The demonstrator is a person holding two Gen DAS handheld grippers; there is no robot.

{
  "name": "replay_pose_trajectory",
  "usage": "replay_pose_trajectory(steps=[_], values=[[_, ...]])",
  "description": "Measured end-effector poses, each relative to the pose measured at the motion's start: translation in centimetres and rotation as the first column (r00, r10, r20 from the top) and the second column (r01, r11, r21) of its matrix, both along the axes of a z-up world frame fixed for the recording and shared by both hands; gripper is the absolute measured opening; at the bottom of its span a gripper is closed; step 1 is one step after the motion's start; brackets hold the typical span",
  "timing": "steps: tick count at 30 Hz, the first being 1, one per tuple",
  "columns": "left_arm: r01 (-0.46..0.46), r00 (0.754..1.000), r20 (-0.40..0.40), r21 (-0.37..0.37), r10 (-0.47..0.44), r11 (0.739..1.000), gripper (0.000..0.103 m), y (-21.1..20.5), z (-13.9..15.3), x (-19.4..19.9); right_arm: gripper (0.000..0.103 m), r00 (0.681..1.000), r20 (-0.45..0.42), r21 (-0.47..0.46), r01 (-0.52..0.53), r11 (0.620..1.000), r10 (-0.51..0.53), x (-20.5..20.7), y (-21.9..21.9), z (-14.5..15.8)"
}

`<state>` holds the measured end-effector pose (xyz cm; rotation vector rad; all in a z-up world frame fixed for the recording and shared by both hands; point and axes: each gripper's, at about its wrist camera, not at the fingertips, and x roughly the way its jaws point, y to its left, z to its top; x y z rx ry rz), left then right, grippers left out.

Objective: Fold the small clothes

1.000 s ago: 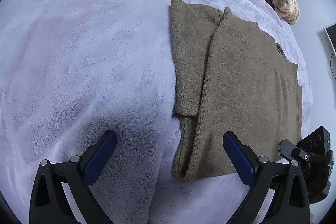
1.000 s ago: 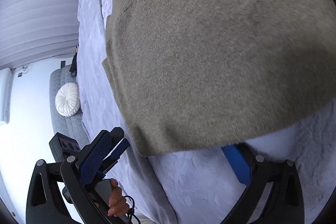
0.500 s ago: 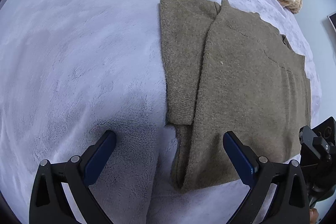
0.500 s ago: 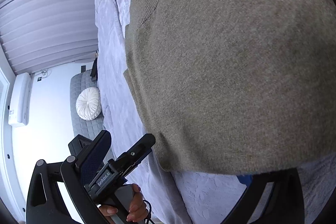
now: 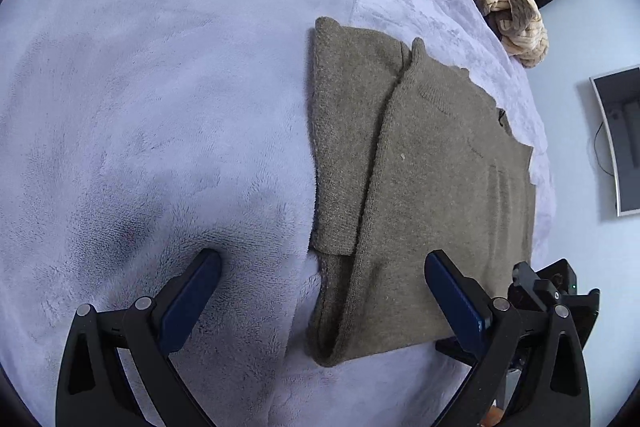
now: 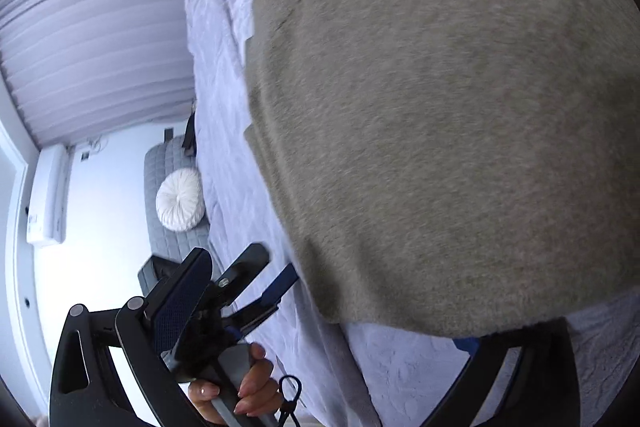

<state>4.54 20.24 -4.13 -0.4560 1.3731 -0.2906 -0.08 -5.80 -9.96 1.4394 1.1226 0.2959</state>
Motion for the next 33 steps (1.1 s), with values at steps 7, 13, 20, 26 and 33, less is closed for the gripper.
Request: replay_pose_trajectory(steps=[7,13,20,26,33], values=[[0.024,1.000,0.011,-0.053,-0.024,0.998,0.102,-0.2,0.3,-0.1,0.078,0.999,-0.021,0.033,-0.023,0.999,0.024,0.5,1.3,-0.3],[0.022,1.000,0.009,-0.148,-0.020,0.989,0.102,-0.2,0.8,-0.2,0.028,0.998,-0.067,0.071,-0.002,0.997,0.007,0.1,1.6,-1.8],[-0.006,0.998,-0.060,-0.398,-0.020,0.917,0.102,-0.4,-0.1,0.7,0.009,0.994,0.098,0.155,0.040,0.987,-0.056,1.6,-0.4,1.8],[-0.010,0.998,-0.059,-0.495,-0.023,0.869,0.102,-2.6,-0.7,3.6,0.009,0.989,0.149,0.118,-0.010,0.993,-0.008,1.9,-1.0,3.4],[0.057,0.997,-0.038,-0.333,-0.074,0.941,0.102,-6.4,-1.1,6.0,0.011,0.993,0.062,0.042,-0.099,0.994,0.096,0.8,0.0,1.8]])
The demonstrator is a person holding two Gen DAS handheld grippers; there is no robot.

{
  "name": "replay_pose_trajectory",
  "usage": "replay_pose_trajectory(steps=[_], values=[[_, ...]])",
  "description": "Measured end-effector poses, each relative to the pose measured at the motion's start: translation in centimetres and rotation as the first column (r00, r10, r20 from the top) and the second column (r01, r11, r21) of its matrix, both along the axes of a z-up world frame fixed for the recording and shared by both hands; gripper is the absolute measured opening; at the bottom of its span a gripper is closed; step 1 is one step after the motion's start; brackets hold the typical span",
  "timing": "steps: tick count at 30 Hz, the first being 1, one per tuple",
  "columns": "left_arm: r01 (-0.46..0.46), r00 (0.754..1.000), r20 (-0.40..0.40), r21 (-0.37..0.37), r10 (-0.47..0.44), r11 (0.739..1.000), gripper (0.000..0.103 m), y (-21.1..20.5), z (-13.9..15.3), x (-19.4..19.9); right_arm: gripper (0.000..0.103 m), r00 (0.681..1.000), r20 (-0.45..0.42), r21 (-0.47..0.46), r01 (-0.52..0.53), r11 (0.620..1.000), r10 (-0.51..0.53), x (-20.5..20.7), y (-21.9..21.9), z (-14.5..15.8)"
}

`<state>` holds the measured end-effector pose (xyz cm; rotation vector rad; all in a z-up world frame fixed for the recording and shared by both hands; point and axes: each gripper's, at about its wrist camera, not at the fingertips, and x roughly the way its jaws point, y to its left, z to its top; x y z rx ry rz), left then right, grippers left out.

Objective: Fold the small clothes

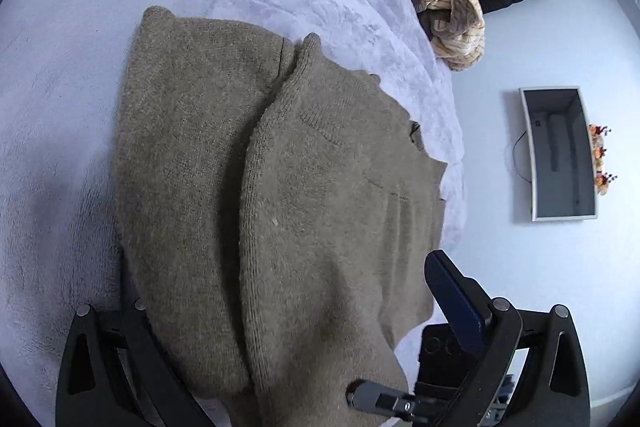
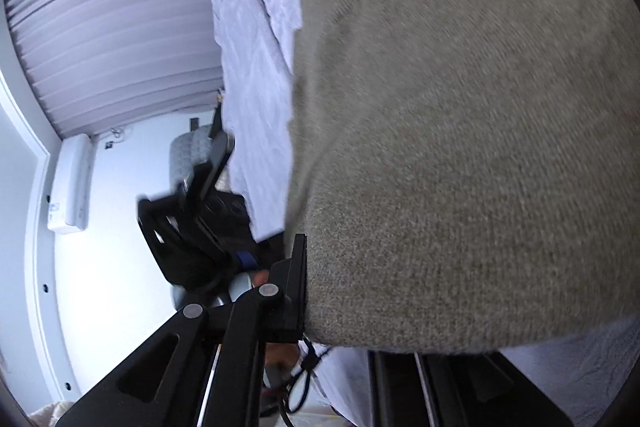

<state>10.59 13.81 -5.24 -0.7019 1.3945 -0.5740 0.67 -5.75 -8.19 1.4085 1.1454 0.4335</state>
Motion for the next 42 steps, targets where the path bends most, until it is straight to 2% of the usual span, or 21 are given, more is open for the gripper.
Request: replay_pose_trajectory(steps=[2,4,5,6,8,9,11,13,15,16,17,18,20,21,23,27,28,30,35,40,42], values=[[0.023,1.000,0.013,0.058,-0.024,0.998,0.102,-0.8,-0.2,0.1,0.013,0.998,-0.033,-0.053,-0.051,0.997,0.049,-0.4,0.1,0.0],[0.042,0.999,0.029,0.096,-0.045,0.995,0.102,-1.2,-0.4,0.1,0.021,0.993,-0.060,-0.114,-0.111,0.987,0.105,-0.7,0.0,0.3],[0.046,0.998,0.032,0.108,-0.050,0.993,0.102,-1.4,-0.5,0.1,0.029,0.988,-0.073,-0.154,-0.143,0.978,0.133,-1.0,-0.3,0.7],[0.044,0.998,0.032,0.114,-0.048,0.992,0.102,-1.4,-0.6,0.1,0.043,0.984,-0.082,-0.206,-0.172,0.963,0.159,-1.2,-0.7,1.3],[0.034,0.999,0.027,0.119,-0.038,0.992,0.102,-1.4,-1.0,0.1,0.060,0.981,-0.070,-0.292,-0.195,0.936,0.182,-1.8,-1.9,2.5],[0.030,0.999,0.023,0.120,-0.033,0.992,0.102,-1.3,-1.1,0.2,0.060,0.981,-0.054,-0.336,-0.193,0.922,0.186,-2.0,-2.6,3.3],[0.023,1.000,0.015,0.128,-0.025,0.991,0.102,-1.4,-1.4,0.3,0.060,0.986,-0.016,-0.417,-0.160,0.895,0.169,-2.1,-4.2,4.8],[0.022,1.000,0.013,0.157,-0.024,0.987,0.101,-1.8,-1.4,0.3,0.054,0.991,0.018,-0.495,-0.105,0.863,0.131,-1.2,-6.2,6.0],[0.025,0.999,0.016,0.225,-0.029,0.974,0.092,-2.3,-1.3,0.2,0.019,0.994,0.005,-0.552,-0.087,0.830,0.108,0.1,-7.8,6.0],[0.036,0.999,0.016,0.263,-0.041,0.964,0.081,-2.7,-1.3,0.2,0.017,0.995,-0.011,-0.578,-0.088,0.811,0.100,0.6,-8.6,5.9],[0.051,0.998,0.016,0.308,-0.058,0.950,0.066,-3.2,-1.3,0.2,0.016,0.995,-0.026,-0.614,-0.090,0.784,0.093,1.3,-9.3,5.4],[0.065,0.997,0.018,0.350,-0.077,0.934,0.060,-3.5,-1.3,0.1,0.015,0.994,-0.036,-0.638,-0.099,0.764,0.099,1.8,-9.8,5.0],[0.075,0.995,0.036,0.360,-0.094,0.930,0.041,-3.9,-1.0,-0.2,0.015,0.985,-0.093,-0.680,-0.172,0.713,0.148,2.8,-9.8,3.4],[0.073,0.994,0.046,0.364,-0.096,0.929,0.037,-4.0,-0.7,-0.3,0.011,0.972,-0.133,-0.688,-0.231,0.688,0.194,3.1,-9.4,2.0],[0.067,0.992,0.073,0.392,-0.104,0.918,0.028,-4.4,0.0,-0.4,0.011,0.960,-0.140,-0.703,-0.269,0.658,0.244,3.5,-9.0,0.8],[0.029,0.988,0.129,0.389,-0.085,0.921,0.022,-5.3,2.7,-1.0,0.011,0.936,-0.134,-0.738,-0.314,0.597,0.326,4.1,-8.3,1.7],[0.018,0.986,0.145,0.373,-0.077,0.928,0.019,-5.6,3.6,-1.1,0.012,0.931,-0.127,-0.727,-0.321,0.607,0.341,4.2,-8.3,2.0],[0.003,0.980,0.183,0.356,-0.073,0.934,0.019,-6.5,5.6,-1.4,0.012,0.931,-0.088,-0.672,-0.317,0.669,0.353,3.8,-9.7,2.5],[0.027,0.957,0.263,0.339,-0.122,0.941,0.017,-12.3,10.3,-1.5,0.015,0.961,0.001,-0.595,-0.222,0.772,0.278,2.2,-15.2,4.0],[0.139,0.913,0.313,0.365,-0.262,0.921,0.017,-21.6,12.0,-2.2,0.015,0.987,0.050,-0.516,-0.107,0.850,0.155,1.1,-21.6,4.1],[0.216,0.887,0.303,0.394,-0.348,0.893,0.017,-26.2,11.1,-2.8,0.016,0.993,0.052,-0.474,-0.066,0.878,0.102,0.0,-24.2,3.7]])
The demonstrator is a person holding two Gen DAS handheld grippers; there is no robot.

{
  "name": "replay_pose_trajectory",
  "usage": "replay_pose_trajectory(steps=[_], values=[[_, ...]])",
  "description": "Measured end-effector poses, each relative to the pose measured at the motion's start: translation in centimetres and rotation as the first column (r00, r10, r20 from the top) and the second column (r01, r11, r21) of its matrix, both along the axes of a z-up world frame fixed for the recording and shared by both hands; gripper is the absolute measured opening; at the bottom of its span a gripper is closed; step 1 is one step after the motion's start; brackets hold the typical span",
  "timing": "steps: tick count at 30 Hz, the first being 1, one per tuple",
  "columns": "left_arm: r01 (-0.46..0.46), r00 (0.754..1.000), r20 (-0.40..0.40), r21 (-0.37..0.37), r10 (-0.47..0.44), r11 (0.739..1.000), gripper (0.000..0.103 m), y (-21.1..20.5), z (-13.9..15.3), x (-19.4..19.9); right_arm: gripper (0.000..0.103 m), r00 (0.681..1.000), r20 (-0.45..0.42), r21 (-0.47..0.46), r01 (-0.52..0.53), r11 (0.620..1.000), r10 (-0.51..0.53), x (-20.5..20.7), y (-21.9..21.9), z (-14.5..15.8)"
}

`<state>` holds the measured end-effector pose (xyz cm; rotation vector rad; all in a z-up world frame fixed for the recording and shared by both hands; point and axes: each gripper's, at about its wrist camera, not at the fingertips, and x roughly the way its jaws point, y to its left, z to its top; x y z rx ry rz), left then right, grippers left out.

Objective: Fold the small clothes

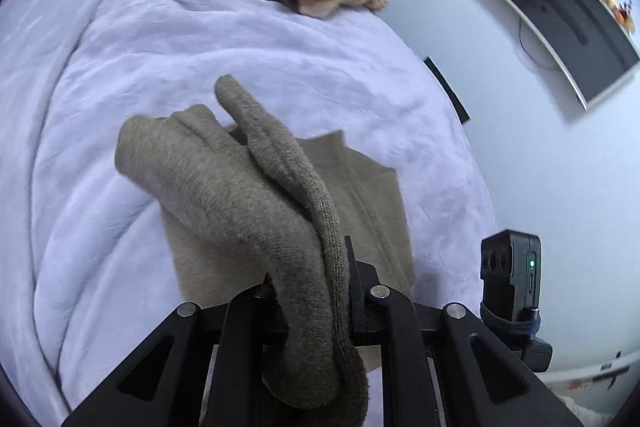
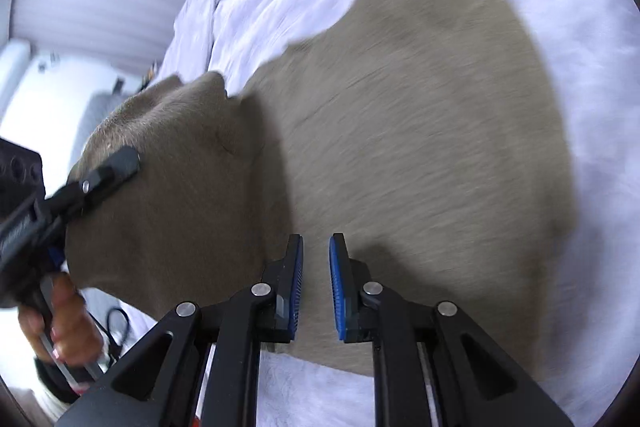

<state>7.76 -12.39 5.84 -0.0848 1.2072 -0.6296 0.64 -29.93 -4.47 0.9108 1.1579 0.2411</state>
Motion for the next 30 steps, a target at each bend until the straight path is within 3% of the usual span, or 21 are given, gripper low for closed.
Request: replay_pose_trajectory(steps=[3,6,7,10,11,13,14,16,19,21,24,25,27,30], values=[[0.092,0.996,-0.009,0.073,-0.092,0.993,0.017,-5.0,-2.7,-1.2,0.018,0.996,-0.038,0.091,0.079,0.993,-0.076,-1.5,-3.0,-2.2],[0.113,0.994,-0.023,0.164,-0.111,0.980,0.020,-7.5,-5.1,-2.0,0.018,0.986,-0.084,0.199,0.155,0.968,-0.141,-2.8,-5.0,-4.9],[0.115,0.993,-0.030,0.159,-0.111,0.981,0.029,-7.7,-5.2,-2.1,0.018,0.983,-0.087,0.242,0.179,0.954,-0.163,-3.2,-5.4,-5.5],[0.101,0.995,-0.008,0.068,-0.100,0.993,0.078,-7.3,-3.8,-2.6,0.018,0.976,-0.079,0.294,0.215,0.931,-0.201,-3.9,-6.0,-6.1],[0.103,0.994,0.031,0.051,-0.104,0.993,0.081,-7.1,-2.9,-2.9,0.019,0.974,-0.078,0.306,0.225,0.925,-0.211,-4.0,-6.3,-6.2],[0.150,0.986,0.062,0.049,-0.153,0.987,0.081,-7.5,-1.6,-3.4,0.024,0.969,-0.078,0.342,0.247,0.907,-0.234,-4.4,-6.8,-6.5],[0.158,0.984,0.079,0.060,-0.163,0.986,0.081,-7.4,-0.9,-3.6,0.032,0.963,-0.078,0.373,0.268,0.888,-0.257,-4.2,-6.2,-6.6],[0.135,0.984,0.114,0.047,-0.139,0.990,0.081,-6.4,0.3,-3.6,0.039,0.945,-0.088,0.436,0.320,0.841,-0.314,-4.5,-7.0,-7.1],[0.040,0.991,0.126,0.035,-0.044,0.999,0.081,-3.3,0.8,-3.0,0.051,0.919,-0.107,0.543,0.374,0.752,-0.380,-4.9,-7.3,-7.7],[-0.047,0.993,0.113,0.076,0.038,0.996,0.081,-1.0,-0.3,-2.0,0.063,0.909,-0.111,0.610,0.381,0.695,-0.401,-5.0,-7.5,-7.9],[-0.160,0.986,0.069,0.167,0.150,0.973,0.081,2.1,-3.2,-0.9,0.072,0.903,-0.099,0.664,0.372,0.648,-0.418,-4.8,-7.4,-7.9],[-0.189,0.982,0.061,0.189,0.180,0.964,0.081,3.0,-4.0,-0.7,0.073,0.904,-0.094,0.673,0.366,0.643,-0.416,-4.7,-7.2,-7.5],[-0.232,0.973,0.045,0.228,0.228,0.946,0.081,4.3,-5.4,-0.6,0.074,0.920,-0.092,0.655,0.343,0.673,-0.380,-3.9,-7.1,-7.3],[-0.269,0.962,0.033,0.255,0.270,0.929,0.081,5.3,-6.9,-0.6,0.071,0.958,-0.068,0.547,0.269,0.792,-0.279,-3.2,-7.4,-5.4]])
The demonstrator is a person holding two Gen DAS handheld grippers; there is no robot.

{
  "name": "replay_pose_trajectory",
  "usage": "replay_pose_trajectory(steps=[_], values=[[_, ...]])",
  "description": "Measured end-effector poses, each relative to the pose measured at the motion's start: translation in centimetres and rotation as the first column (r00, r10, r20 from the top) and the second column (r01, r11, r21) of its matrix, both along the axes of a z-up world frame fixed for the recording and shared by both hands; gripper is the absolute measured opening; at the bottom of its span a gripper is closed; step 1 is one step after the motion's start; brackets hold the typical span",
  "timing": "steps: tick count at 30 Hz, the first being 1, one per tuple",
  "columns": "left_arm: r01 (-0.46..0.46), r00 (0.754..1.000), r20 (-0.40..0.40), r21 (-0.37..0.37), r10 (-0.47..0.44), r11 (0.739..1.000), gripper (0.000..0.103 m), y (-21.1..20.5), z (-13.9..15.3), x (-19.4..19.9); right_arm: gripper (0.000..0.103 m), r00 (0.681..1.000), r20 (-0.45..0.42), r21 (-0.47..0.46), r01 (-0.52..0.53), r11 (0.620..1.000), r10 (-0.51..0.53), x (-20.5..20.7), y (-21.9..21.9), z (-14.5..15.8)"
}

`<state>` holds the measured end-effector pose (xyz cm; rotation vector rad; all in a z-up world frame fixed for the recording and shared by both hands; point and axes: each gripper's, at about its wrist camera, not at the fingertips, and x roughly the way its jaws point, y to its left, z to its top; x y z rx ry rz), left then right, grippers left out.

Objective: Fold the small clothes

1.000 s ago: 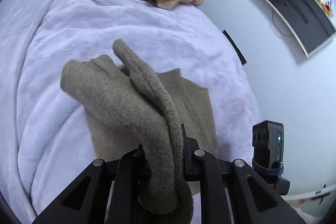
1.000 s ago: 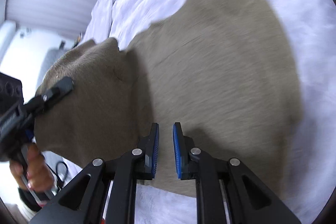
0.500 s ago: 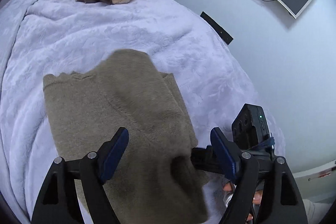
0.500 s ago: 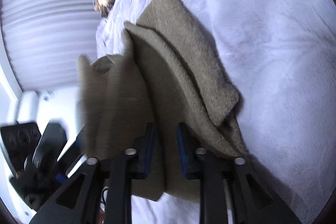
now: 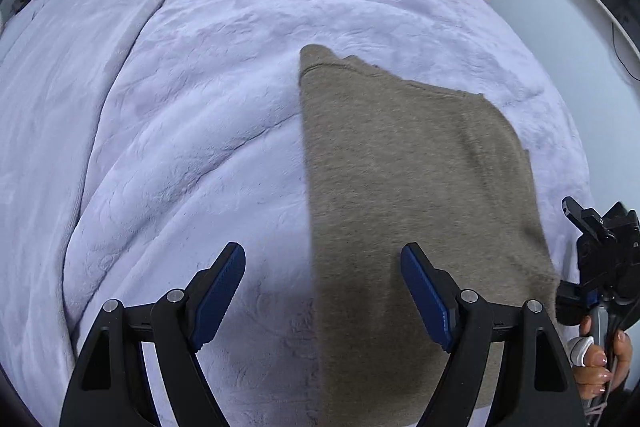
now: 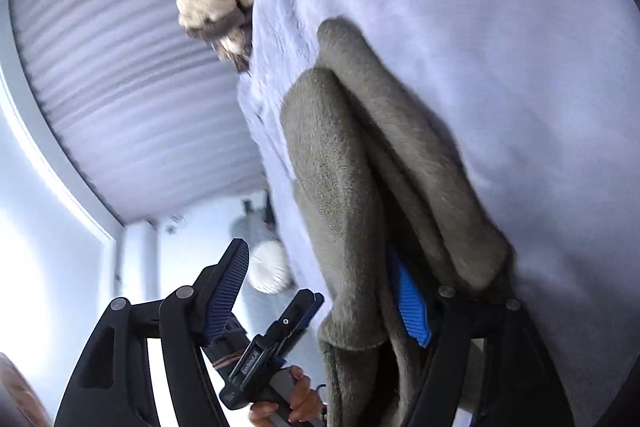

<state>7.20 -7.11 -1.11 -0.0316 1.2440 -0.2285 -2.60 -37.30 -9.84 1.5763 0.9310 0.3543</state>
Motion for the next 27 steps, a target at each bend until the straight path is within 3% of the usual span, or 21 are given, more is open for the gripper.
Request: replay_pose_trajectory(steps=[1,2,3,5,8,10,14,16,18,22,27], values=[[-0.010,1.000,-0.007,0.003,0.010,1.000,0.081,0.2,-0.4,-0.1,0.065,0.999,-0.007,-0.083,-0.052,0.995,0.052,1.0,0.5,0.8],[-0.015,1.000,-0.010,0.003,0.015,1.000,0.081,0.3,-0.5,-0.1,0.029,0.993,-0.025,-0.188,-0.116,0.975,0.114,1.7,1.1,1.6],[-0.018,1.000,-0.009,0.004,0.018,1.000,0.081,0.1,-0.5,-0.2,0.014,0.984,-0.040,-0.303,-0.175,0.937,0.171,2.5,1.8,2.8],[-0.004,1.000,0.012,-0.011,0.004,1.000,0.081,-0.2,0.1,-0.4,0.014,0.973,0.015,-0.454,-0.199,0.869,0.231,2.8,2.8,6.0],[0.055,0.997,0.061,-0.012,-0.054,0.998,0.081,-1.5,1.1,-0.7,0.014,0.967,0.098,-0.546,-0.144,0.825,0.234,1.6,2.8,9.1],[0.089,0.994,0.063,-0.005,-0.088,0.996,0.081,-2.5,1.0,-0.6,0.014,0.974,0.084,-0.582,-0.124,0.804,0.212,1.1,2.4,9.4],[0.121,0.993,0.012,0.009,-0.121,0.993,0.083,-3.4,-1.5,-0.3,0.014,0.982,-0.087,-0.573,-0.186,0.798,0.167,1.8,1.3,4.8],[0.104,0.995,0.011,0.009,-0.104,0.995,0.089,-3.1,-2.2,-0.5,0.013,0.983,-0.114,-0.529,-0.183,0.829,0.144,1.6,0.8,3.0],[0.106,0.994,0.009,-0.004,-0.105,0.994,0.089,-2.6,-2.0,-0.6,0.014,0.986,-0.114,-0.524,-0.164,0.835,0.122,1.2,0.6,3.3],[0.126,0.992,0.006,0.022,-0.126,0.992,0.089,-1.6,-1.0,-1.2,0.021,0.977,-0.158,-0.614,-0.209,0.761,0.141,0.3,0.8,5.1],[0.128,0.992,0.018,0.041,-0.128,0.991,0.089,0.1,0.5,-2.6,0.026,0.981,-0.129,-0.611,-0.191,0.768,0.142,-2.5,0.2,7.7]])
